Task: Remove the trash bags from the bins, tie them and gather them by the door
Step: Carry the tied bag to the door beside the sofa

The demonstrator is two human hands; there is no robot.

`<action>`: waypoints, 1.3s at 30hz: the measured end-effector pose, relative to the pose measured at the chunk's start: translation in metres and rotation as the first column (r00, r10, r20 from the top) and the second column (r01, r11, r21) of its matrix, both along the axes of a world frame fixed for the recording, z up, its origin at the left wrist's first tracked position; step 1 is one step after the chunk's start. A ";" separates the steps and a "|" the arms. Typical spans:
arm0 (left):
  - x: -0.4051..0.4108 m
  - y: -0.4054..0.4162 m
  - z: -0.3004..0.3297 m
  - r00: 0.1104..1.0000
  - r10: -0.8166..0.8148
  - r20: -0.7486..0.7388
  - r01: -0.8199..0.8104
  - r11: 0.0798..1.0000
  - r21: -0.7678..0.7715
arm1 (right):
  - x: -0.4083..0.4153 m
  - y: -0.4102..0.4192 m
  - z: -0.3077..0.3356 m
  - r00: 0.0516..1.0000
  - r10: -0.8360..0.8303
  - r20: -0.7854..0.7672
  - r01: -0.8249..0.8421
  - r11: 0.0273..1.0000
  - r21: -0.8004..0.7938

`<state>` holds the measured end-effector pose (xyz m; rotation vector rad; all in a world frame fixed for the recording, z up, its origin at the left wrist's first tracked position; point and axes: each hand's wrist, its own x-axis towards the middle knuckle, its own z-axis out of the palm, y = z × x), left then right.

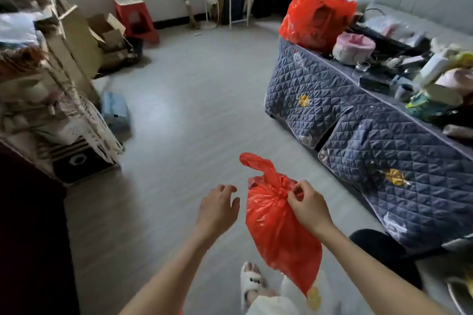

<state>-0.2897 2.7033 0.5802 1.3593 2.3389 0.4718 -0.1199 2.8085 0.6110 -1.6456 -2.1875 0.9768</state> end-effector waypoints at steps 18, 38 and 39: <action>-0.392 0.515 0.025 0.989 0.144 -0.047 -0.139 0.986 0.088 | -0.397 0.554 -0.005 0.971 0.233 0.050 -0.238 0.945 0.222; -0.749 1.185 0.004 0.989 -0.126 -0.081 0.130 0.990 0.055 | -0.761 1.171 -0.046 0.929 0.252 0.272 -0.369 0.702 0.609; -0.770 1.236 0.004 0.986 -0.137 -0.091 0.142 0.989 0.044 | -0.777 1.221 -0.047 0.920 0.255 0.296 -0.388 0.690 0.612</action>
